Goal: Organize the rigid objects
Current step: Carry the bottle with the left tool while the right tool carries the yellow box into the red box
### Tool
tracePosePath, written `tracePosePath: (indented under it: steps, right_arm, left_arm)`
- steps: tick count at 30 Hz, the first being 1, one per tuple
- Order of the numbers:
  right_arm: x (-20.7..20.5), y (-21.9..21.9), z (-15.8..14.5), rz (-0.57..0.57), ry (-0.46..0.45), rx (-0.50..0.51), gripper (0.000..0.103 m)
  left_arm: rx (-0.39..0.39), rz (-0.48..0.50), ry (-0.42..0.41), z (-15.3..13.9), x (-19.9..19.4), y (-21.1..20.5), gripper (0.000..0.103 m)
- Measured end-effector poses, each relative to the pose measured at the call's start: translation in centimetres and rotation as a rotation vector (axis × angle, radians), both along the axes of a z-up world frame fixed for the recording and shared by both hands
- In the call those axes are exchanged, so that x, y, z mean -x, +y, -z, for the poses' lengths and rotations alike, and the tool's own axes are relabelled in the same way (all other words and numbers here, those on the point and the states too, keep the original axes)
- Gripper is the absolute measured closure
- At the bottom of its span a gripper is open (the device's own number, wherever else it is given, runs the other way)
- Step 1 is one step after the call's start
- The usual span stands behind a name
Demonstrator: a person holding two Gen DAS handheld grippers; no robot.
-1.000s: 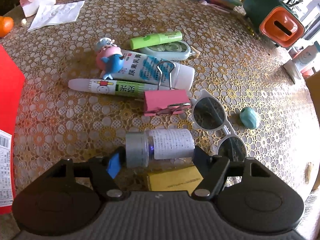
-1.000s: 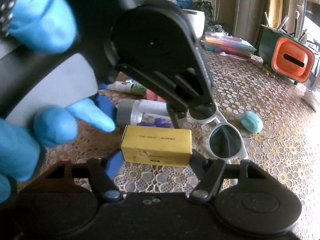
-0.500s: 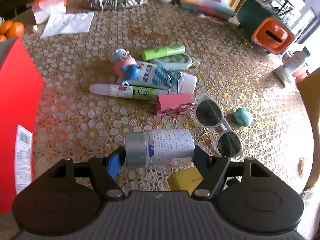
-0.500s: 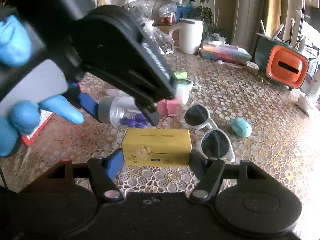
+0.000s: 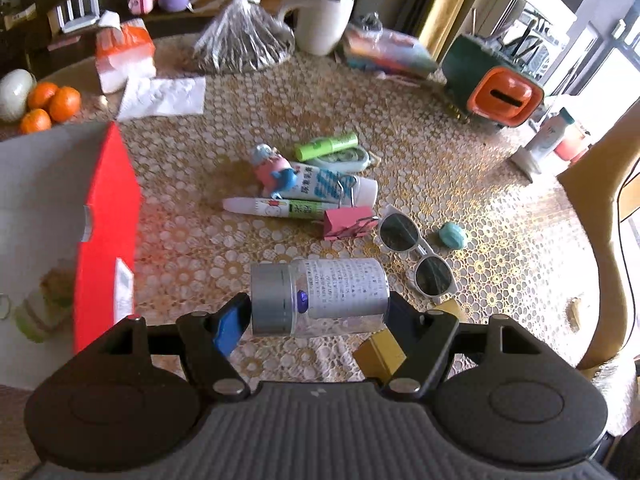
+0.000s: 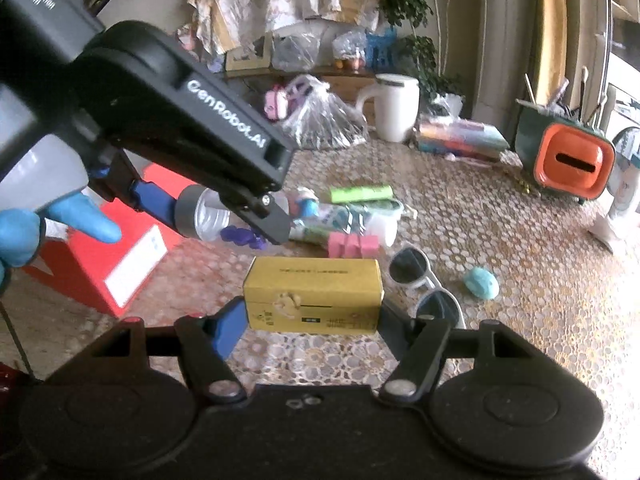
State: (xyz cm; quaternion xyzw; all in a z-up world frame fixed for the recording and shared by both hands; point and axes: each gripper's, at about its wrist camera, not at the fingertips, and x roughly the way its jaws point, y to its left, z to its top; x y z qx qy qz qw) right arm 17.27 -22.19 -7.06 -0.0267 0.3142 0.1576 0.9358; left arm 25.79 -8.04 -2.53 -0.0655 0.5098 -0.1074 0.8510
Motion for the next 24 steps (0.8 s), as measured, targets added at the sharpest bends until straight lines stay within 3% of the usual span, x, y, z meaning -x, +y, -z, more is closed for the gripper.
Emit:
tracePosePath:
  steps: [14,24]
  right_arm:
    - [2.2,3.9,-5.4,-0.109,-0.065,-0.041,0.034]
    - [1.6,8.9,-7.1,-0.193,-0.073,-0.027,0.034]
  left_arm:
    - [0.001,-0.059,-0.083,-4.1,4.0,8.0,0.030]
    - [-0.017,-0.123,-0.108,-4.7,5.8,14.0,0.030]
